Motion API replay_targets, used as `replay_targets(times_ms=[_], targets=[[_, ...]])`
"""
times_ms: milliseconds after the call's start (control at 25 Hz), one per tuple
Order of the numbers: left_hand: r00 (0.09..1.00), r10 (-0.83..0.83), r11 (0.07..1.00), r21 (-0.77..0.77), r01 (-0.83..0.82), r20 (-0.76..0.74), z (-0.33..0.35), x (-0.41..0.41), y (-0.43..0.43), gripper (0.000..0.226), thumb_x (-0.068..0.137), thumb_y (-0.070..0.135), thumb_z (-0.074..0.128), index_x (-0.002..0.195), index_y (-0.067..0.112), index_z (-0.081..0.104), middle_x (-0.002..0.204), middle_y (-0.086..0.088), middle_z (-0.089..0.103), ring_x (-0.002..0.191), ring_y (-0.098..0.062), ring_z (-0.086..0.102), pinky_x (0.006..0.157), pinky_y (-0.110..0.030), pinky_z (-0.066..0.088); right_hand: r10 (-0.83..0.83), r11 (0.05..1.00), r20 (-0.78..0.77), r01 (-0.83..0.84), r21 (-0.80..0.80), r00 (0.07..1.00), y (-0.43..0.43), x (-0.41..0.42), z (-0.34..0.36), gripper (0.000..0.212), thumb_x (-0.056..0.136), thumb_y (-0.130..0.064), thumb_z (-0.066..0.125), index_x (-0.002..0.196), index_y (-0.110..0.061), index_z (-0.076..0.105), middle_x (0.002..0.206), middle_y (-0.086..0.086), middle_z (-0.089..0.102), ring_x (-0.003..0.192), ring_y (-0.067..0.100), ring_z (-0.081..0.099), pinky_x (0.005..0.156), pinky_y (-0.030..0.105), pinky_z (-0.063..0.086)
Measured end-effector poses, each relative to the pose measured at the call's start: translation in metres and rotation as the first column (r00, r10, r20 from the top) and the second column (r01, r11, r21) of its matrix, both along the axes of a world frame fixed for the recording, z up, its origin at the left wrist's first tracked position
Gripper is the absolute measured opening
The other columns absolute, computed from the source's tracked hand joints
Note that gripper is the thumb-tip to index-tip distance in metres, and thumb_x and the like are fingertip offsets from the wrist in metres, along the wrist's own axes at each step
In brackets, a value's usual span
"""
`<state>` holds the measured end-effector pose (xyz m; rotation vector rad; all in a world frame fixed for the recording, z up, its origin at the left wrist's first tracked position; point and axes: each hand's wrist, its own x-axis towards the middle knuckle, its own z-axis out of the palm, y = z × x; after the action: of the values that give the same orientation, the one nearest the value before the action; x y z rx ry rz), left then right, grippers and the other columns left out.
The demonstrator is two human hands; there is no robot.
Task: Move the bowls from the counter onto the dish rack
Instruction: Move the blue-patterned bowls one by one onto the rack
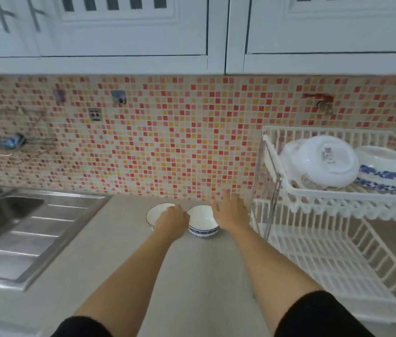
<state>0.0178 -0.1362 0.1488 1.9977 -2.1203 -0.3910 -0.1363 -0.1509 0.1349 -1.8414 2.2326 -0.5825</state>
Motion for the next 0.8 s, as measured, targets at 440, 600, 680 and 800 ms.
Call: replay_targets(times_ms=[440,600,680,800], targets=[[0.963,0.129,0.976,0.201,-0.082,-0.235,-0.147,-0.019,-0.114,0.041,0.098,0.029,0.037,0.124,-0.001,0.047,0.129,-0.022,0.055,0.118,-0.037,0.054,0.097,-0.041,0.043,-0.217,0.965,0.255,0.167,0.204,0.942,-0.116,-0.019,-0.136,0.055,0.096,-0.043,0.044,0.136,-0.005,0.039,0.133,0.020,0.053,0.121,0.036,0.052,0.096,0.037,0.041],[0.873,0.258,0.950,0.275,-0.150,-0.414,-0.173,-0.042,-0.148,0.052,0.099,0.035,0.036,0.137,-0.001,0.035,0.138,-0.021,0.050,0.127,-0.036,0.048,0.102,-0.039,0.038,-0.374,0.908,0.425,0.234,0.347,0.824,-0.150,-0.018,-0.165,0.056,0.094,-0.032,0.049,0.141,-0.005,0.035,0.139,0.018,0.051,0.123,0.036,0.052,0.100,0.038,0.042],[0.804,0.337,0.928,0.317,-0.195,-0.490,-0.184,-0.050,-0.157,0.056,0.098,0.037,0.036,0.140,0.000,0.030,0.139,-0.020,0.050,0.126,-0.037,0.049,0.101,-0.038,0.039,-0.438,0.888,0.563,0.240,0.392,0.701,-0.156,-0.011,-0.180,0.051,0.088,-0.013,0.051,0.137,-0.003,0.041,0.136,0.019,0.053,0.119,0.038,0.056,0.100,0.040,0.046],[0.755,0.439,0.887,0.368,-0.279,-0.488,-0.194,-0.056,-0.167,0.046,0.098,0.029,0.039,0.133,0.000,0.031,0.128,-0.025,0.056,0.115,-0.041,0.056,0.093,-0.038,0.046,-0.482,0.876,0.643,0.324,0.356,0.595,-0.153,-0.001,-0.201,0.048,0.083,0.001,0.048,0.131,0.004,0.045,0.130,0.022,0.056,0.115,0.039,0.057,0.096,0.045,0.050]])
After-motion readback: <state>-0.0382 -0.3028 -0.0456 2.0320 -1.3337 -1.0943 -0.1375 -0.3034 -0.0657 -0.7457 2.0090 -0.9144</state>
